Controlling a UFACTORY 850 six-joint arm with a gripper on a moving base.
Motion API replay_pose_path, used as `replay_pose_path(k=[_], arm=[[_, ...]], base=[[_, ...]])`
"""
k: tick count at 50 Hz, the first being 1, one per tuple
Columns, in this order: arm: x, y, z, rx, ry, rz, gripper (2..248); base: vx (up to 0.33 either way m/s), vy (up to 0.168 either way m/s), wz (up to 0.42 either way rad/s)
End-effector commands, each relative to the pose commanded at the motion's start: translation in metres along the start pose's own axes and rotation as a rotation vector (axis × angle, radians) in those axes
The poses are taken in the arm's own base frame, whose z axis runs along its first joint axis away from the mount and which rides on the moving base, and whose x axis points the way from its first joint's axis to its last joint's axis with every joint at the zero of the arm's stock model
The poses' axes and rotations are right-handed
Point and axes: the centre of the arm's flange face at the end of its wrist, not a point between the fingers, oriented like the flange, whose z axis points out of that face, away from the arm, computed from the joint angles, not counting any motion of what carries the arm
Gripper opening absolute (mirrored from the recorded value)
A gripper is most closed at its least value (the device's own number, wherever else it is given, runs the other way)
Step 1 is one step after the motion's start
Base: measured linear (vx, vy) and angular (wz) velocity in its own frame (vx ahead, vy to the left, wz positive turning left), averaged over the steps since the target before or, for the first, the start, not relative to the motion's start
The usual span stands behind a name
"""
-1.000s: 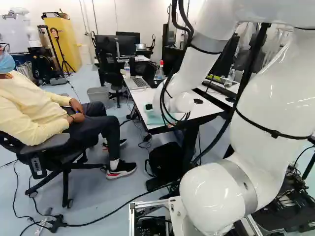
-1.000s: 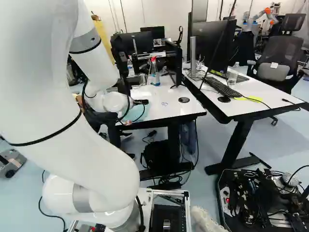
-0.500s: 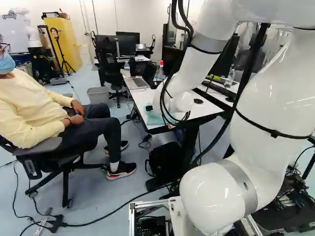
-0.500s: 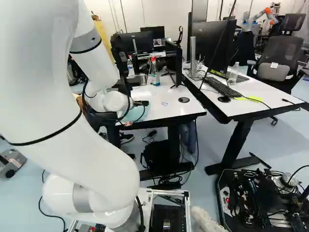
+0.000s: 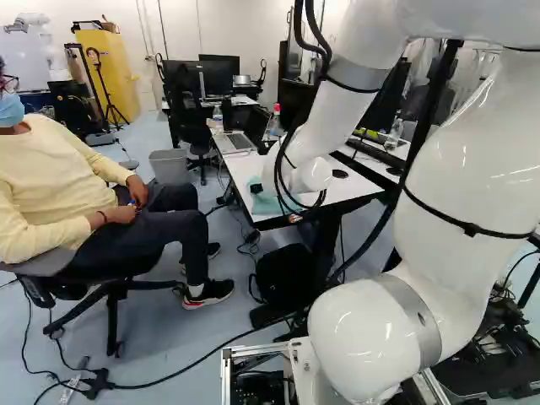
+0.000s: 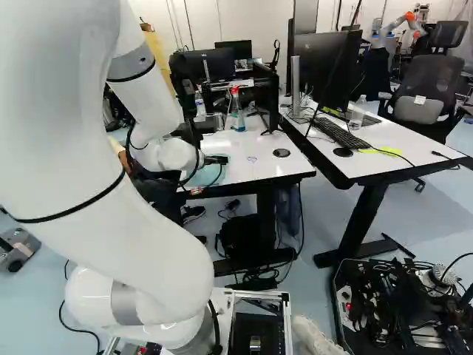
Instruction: Clean the table with the green towel
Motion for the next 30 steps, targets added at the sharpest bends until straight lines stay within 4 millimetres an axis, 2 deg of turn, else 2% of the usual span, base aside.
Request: replay_pose_path(k=[21,22,26,27,30], arm=[[-0.0008,0.0,0.0,0.0,-0.009,0.0,247],[-0.0008,0.0,0.0,0.0,-0.009,0.0,218],[-0.0008,0.0,0.0,0.0,-0.009,0.0,218],[-0.0008,0.0,0.0,0.0,-0.009,0.0,180],[-0.0008,0.0,0.0,0.0,-0.009,0.0,180]], base=[[0.0,0.0,0.0],[0.0,0.0,0.0],[0.0,0.0,0.0],[0.0,0.0,0.0],[0.0,0.0,0.0]])
